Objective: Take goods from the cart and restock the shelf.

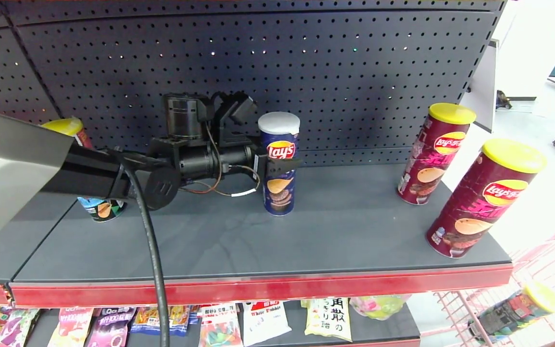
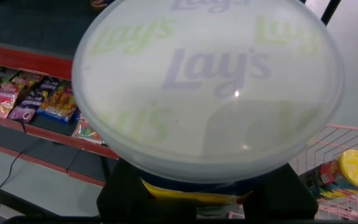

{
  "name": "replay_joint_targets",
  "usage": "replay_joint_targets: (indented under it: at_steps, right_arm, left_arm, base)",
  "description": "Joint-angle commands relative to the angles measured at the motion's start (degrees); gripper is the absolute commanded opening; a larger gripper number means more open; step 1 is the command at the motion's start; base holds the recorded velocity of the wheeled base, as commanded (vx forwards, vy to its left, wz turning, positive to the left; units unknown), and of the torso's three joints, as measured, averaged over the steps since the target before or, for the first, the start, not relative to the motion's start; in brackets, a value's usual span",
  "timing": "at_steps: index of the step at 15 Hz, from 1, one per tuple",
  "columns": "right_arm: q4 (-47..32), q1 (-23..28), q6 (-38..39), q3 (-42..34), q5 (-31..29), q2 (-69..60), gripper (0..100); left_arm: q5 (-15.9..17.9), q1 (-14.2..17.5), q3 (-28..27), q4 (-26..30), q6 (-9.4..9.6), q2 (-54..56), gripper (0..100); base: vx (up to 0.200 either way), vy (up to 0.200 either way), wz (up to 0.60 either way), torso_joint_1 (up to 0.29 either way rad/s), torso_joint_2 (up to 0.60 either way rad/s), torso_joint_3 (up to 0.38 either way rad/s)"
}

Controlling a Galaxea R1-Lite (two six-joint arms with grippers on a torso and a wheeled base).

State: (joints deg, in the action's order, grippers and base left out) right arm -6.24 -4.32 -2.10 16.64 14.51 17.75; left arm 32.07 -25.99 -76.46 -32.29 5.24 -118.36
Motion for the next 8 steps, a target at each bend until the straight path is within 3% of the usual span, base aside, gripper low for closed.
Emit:
replay_joint_targets:
  at_steps: [1, 8]
  right_arm:
    - [0.0, 0.0, 0.0, 0.0, 0.0, 0.1, 0]
    - [0.0, 0.1, 1.9, 0.1, -0.1, 0.0, 0]
  left_arm:
    - [0.0, -0.1, -0.2, -0.1, 0.03, -0.1, 0]
    - [0.3, -1.9, 0.8, 0.1, -0.06, 2.3, 0]
  base:
    - [0.000, 0.000, 0.00, 0.000, 0.00, 0.000]
    - [0.000, 0.000, 0.00, 0.000, 0.00, 0.000]
